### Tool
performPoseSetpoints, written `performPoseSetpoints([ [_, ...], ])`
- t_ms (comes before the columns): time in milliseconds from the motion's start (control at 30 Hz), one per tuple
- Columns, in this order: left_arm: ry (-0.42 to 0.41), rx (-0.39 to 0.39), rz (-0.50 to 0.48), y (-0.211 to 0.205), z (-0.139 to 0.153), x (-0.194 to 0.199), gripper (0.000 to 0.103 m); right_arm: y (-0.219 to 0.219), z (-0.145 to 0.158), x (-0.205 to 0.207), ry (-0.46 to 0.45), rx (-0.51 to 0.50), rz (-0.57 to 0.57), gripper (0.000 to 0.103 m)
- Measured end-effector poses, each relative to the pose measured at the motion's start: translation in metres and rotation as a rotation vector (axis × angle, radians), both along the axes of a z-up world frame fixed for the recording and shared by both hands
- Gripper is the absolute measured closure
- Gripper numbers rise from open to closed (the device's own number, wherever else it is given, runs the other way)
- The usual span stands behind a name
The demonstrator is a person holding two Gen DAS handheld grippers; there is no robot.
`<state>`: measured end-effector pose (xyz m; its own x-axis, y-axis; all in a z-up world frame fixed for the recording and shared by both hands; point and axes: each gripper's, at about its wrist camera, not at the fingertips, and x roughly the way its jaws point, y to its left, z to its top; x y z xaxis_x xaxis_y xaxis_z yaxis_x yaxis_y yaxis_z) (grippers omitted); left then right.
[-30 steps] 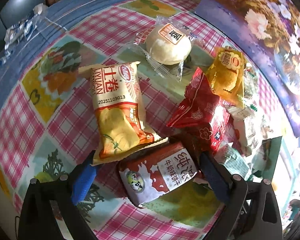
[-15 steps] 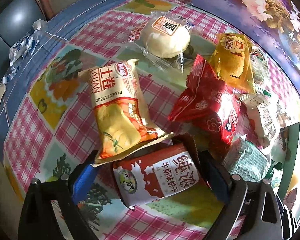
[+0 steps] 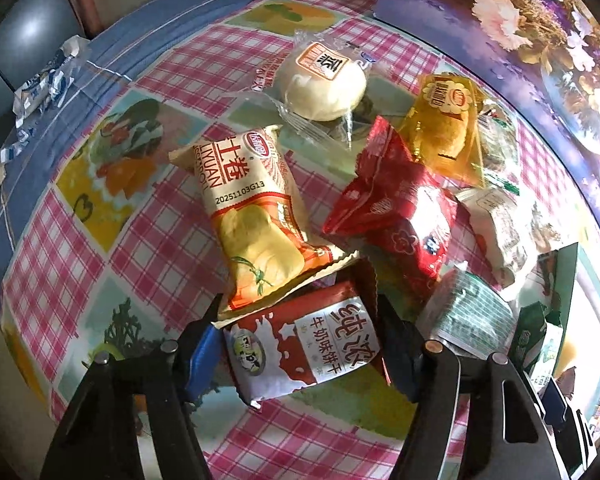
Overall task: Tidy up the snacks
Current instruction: 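Close right gripper on the BISCUIT box while left gripper closes on the milk biscuit pack, then carry the BISCUIT box into the tray and release while left gripper drops the milk biscuit pack there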
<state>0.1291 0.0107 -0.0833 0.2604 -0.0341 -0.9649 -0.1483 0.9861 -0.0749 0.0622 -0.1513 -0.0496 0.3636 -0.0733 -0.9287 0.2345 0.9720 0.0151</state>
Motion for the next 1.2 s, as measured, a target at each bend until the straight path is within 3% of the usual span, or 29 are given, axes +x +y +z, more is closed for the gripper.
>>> performPoseSetpoints([
  [433, -0.036, -0.041, -0.011, 0.003, 0.031, -0.023, 0.032, -0.014, 0.021, -0.007, -0.044, 0.033, -0.046, 0.060],
  [667, -0.100, -0.048, -0.033, 0.004, 0.055, -0.033, 0.032, -0.027, 0.034, -0.011, -0.070, 0.051, -0.089, 0.060],
  [1200, -0.195, -0.059, -0.134, -0.032, 0.084, -0.042, 0.032, -0.091, 0.048, -0.029, -0.091, 0.058, -0.281, 0.060],
])
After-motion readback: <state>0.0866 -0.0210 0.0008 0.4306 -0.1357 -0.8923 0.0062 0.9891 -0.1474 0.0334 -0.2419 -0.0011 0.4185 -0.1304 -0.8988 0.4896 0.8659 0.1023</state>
